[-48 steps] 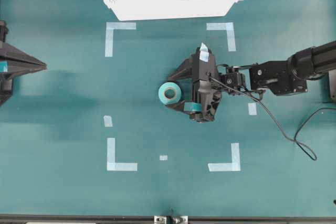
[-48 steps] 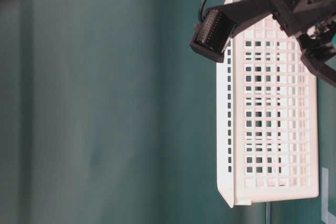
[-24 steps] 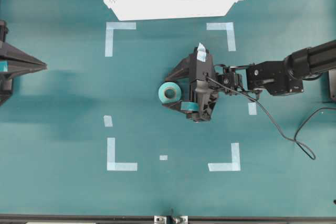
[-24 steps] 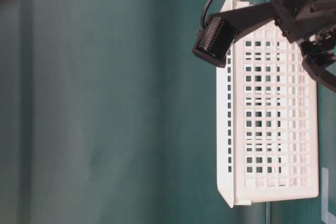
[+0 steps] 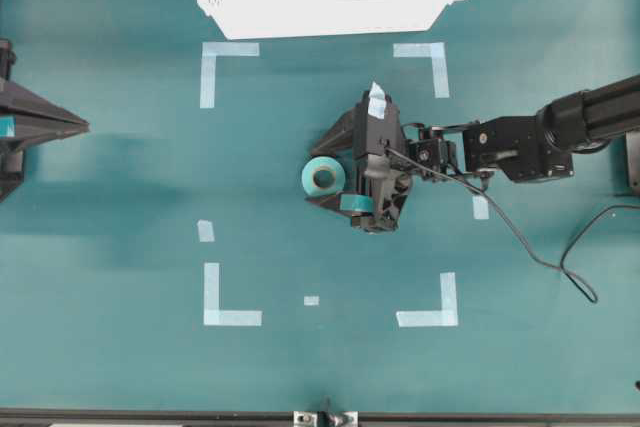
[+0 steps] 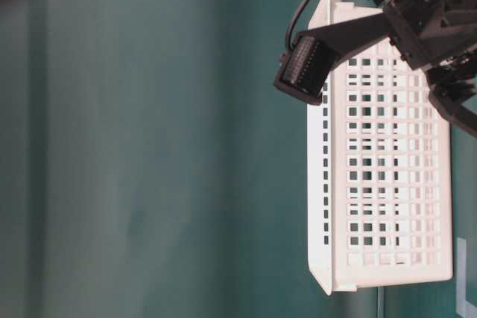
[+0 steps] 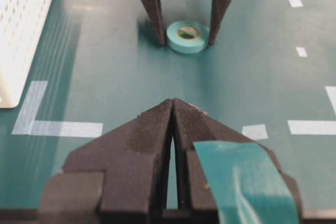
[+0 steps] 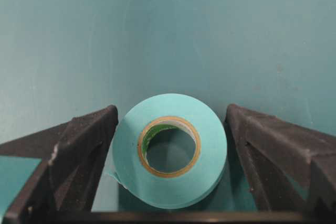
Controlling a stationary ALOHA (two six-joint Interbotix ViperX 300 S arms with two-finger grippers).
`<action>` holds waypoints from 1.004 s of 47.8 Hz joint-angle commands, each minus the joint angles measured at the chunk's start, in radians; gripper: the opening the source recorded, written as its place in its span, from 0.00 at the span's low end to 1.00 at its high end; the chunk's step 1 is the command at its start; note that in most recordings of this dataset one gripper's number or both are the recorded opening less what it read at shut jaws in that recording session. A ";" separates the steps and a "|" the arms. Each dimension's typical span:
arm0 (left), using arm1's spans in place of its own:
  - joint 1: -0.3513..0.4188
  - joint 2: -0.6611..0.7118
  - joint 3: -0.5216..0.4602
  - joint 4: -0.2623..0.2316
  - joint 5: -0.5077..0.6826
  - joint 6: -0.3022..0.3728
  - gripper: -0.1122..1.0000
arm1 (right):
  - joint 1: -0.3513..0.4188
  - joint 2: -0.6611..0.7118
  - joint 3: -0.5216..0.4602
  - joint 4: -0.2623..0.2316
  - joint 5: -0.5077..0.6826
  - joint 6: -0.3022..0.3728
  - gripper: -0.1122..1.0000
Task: Put the tape in the middle into the white basket.
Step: 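Close the right gripper on the tape roll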
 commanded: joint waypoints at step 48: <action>-0.002 0.008 -0.011 0.000 -0.009 0.002 0.00 | -0.002 -0.132 -0.031 0.000 0.107 0.003 0.68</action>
